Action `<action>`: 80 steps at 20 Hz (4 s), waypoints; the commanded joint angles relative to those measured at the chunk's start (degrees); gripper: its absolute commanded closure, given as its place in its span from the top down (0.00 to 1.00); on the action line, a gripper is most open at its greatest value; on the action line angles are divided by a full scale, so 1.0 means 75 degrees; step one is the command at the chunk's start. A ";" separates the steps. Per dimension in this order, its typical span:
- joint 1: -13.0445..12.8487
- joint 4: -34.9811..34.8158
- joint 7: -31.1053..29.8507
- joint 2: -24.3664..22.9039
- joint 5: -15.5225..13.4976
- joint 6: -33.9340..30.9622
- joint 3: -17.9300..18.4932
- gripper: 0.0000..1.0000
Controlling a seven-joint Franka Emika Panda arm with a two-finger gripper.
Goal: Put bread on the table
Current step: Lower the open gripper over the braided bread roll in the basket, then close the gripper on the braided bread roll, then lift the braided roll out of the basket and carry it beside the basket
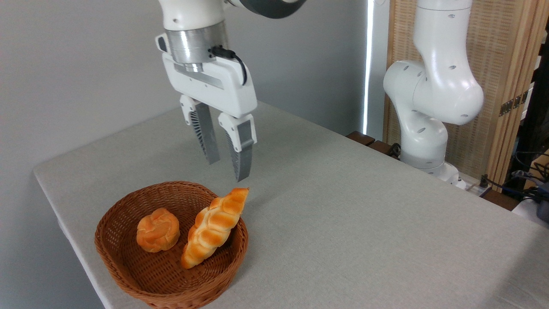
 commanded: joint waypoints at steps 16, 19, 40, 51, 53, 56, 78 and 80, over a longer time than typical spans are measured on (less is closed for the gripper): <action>-0.0045 -0.1461 0.0164 -0.0240 -0.0037 0.2059 0.0120 1.00; -0.0069 -0.1612 0.0164 -0.0135 -0.0026 0.2514 0.0108 1.00; -0.0221 -0.2281 0.0164 0.0146 -0.0002 0.3688 0.0014 0.95; -0.0221 -0.2269 0.0188 0.0252 -0.0084 0.3700 0.0003 0.51; -0.0209 -0.2269 0.0176 0.0252 -0.0108 0.3700 0.0002 0.51; -0.0221 -0.2269 0.0188 0.0252 -0.0119 0.3688 0.0014 0.51; -0.0174 -0.2199 0.0141 -0.0087 -0.0436 0.3595 0.0108 0.50; -0.0174 -0.2211 0.0129 -0.0239 -0.0436 0.3571 0.0119 0.50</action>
